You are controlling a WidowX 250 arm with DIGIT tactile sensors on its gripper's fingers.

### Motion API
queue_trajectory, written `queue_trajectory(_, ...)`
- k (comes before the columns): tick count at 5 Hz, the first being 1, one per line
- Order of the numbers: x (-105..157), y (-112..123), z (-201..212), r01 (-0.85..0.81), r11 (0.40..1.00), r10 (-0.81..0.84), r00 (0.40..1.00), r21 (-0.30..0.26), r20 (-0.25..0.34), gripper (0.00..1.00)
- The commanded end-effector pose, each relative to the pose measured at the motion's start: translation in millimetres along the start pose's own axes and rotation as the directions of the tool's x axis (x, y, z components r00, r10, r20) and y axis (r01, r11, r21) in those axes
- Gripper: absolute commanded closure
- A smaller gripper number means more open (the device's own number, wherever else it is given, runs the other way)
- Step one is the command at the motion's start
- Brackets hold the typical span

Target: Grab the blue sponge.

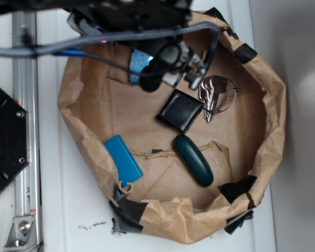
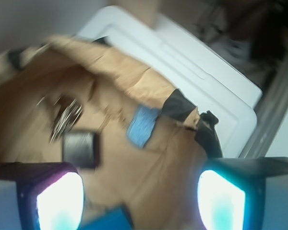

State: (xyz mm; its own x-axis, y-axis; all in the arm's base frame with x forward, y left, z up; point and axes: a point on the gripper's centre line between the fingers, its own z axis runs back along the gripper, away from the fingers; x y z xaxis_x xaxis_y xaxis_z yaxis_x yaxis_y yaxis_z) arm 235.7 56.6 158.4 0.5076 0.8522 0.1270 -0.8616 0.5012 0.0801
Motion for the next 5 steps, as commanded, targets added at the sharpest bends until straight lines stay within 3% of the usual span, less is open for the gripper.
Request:
queue_trajectory(1, -1, -3, -32, -0.473, 0.875, 0.467, 0.881, 0.101, 0.078, 0.0)
queue_trajectory(2, -14, -7, -42, -0.6, 0.792, 0.59, 0.8, 0.115, 0.106, 0.0)
queue_trajectory(3, -10, -4, -68, -0.613, 0.777, 0.595, 0.789, 0.143, 0.152, 0.0)
queue_trajectory(4, 6, 12, -85, -0.6, 0.788, 0.582, 0.799, 0.138, 0.151, 0.0)
queue_trajectory(5, 14, 16, -104, -0.558, 0.811, 0.546, 0.83, 0.178, 0.113, 0.0)
